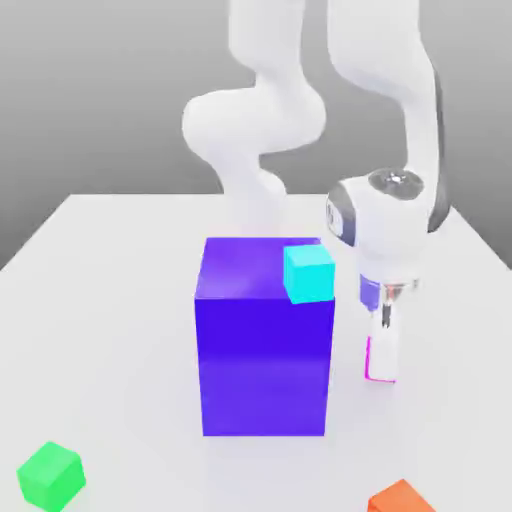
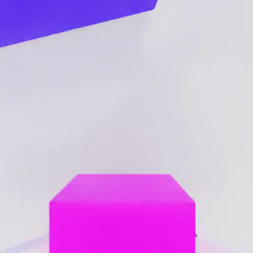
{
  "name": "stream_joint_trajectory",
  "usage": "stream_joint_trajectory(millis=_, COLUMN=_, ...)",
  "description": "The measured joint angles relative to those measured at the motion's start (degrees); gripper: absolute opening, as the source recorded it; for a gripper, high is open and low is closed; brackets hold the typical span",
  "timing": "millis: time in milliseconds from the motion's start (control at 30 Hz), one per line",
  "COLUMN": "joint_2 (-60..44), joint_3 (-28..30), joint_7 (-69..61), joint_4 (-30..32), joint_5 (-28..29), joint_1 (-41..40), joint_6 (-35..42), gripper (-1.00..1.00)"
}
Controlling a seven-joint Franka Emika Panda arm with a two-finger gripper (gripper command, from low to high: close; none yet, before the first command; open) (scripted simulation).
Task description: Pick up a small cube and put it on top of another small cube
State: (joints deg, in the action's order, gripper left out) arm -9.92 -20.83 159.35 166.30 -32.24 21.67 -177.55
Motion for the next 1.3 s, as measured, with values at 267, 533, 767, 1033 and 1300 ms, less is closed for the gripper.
stream_joint_trajectory(millis=267, joint_2=6.2, joint_3=-4.7, joint_7=-4.9, joint_4=0.0, joint_5=-7.4, joint_1=-2.7, joint_6=4.9, gripper=-1.00)
stream_joint_trajectory(millis=533, joint_2=11.3, joint_3=-4.0, joint_7=-0.5, joint_4=1.4, joint_5=-1.8, joint_1=-3.1, joint_6=7.9, gripper=-1.00)
stream_joint_trajectory(millis=767, joint_2=14.1, joint_3=-13.9, joint_7=6.3, joint_4=2.9, joint_5=7.4, joint_1=-15.2, joint_6=9.8, gripper=-1.00)
stream_joint_trajectory(millis=1033, joint_2=14.1, joint_3=-14.0, joint_7=6.1, joint_4=2.9, joint_5=7.2, joint_1=-15.4, joint_6=9.4, gripper=-1.00)
stream_joint_trajectory(millis=1300, joint_2=16.2, joint_3=-6.2, joint_7=-2.7, joint_4=-13.5, joint_5=25.7, joint_1=-29.4, joint_6=16.5, gripper=-1.00)
